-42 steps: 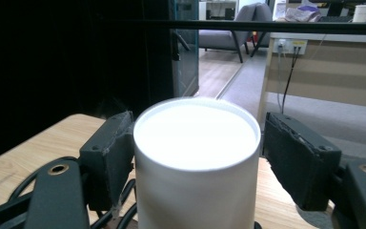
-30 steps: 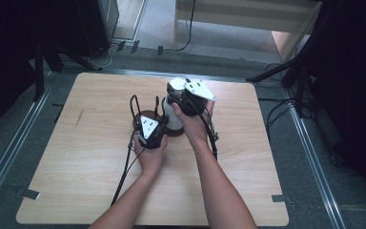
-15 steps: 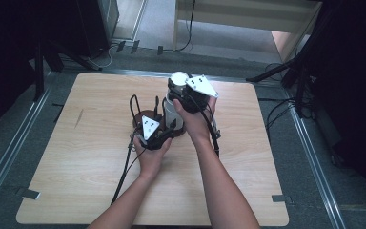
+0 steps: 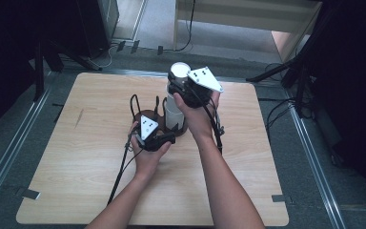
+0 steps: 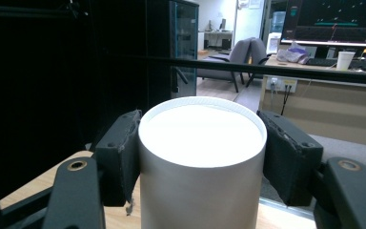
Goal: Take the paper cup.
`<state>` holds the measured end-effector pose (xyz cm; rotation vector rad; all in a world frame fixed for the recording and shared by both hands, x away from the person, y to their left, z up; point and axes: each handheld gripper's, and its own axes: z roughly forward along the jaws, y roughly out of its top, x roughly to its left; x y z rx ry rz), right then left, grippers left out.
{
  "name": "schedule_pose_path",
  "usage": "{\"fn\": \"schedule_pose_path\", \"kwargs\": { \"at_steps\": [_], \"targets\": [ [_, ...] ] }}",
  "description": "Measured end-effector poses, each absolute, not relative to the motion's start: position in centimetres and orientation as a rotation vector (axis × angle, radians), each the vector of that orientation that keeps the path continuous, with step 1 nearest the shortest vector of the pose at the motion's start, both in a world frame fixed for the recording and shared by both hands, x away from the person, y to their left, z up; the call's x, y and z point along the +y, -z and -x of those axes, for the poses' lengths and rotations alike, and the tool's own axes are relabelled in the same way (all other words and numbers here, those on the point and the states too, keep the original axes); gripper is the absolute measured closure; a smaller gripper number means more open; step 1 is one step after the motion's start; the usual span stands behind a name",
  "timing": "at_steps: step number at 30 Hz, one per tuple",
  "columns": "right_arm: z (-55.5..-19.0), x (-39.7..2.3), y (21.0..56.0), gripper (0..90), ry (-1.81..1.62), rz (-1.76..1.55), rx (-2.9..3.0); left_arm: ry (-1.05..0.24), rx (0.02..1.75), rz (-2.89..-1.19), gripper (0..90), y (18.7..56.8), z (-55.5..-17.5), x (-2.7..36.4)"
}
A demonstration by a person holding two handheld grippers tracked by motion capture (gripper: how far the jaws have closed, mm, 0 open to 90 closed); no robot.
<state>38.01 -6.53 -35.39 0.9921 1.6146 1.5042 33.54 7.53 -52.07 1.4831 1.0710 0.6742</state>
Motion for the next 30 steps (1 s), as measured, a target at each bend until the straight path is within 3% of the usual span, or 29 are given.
{"fn": "schedule_pose_path", "kwargs": {
  "at_steps": [12,30],
  "targets": [
    [-34.9,-7.4,33.9,35.9,-1.523,-0.957,1.651,-0.663,1.041,-1.509,0.0,50.5,-31.5,8.6],
    [-30.3,-9.8,36.5,35.8,-1.502,-0.963,1.724,-0.578,0.911,-1.556,0.0,49.9,-27.8,8.2]
  ]
}}
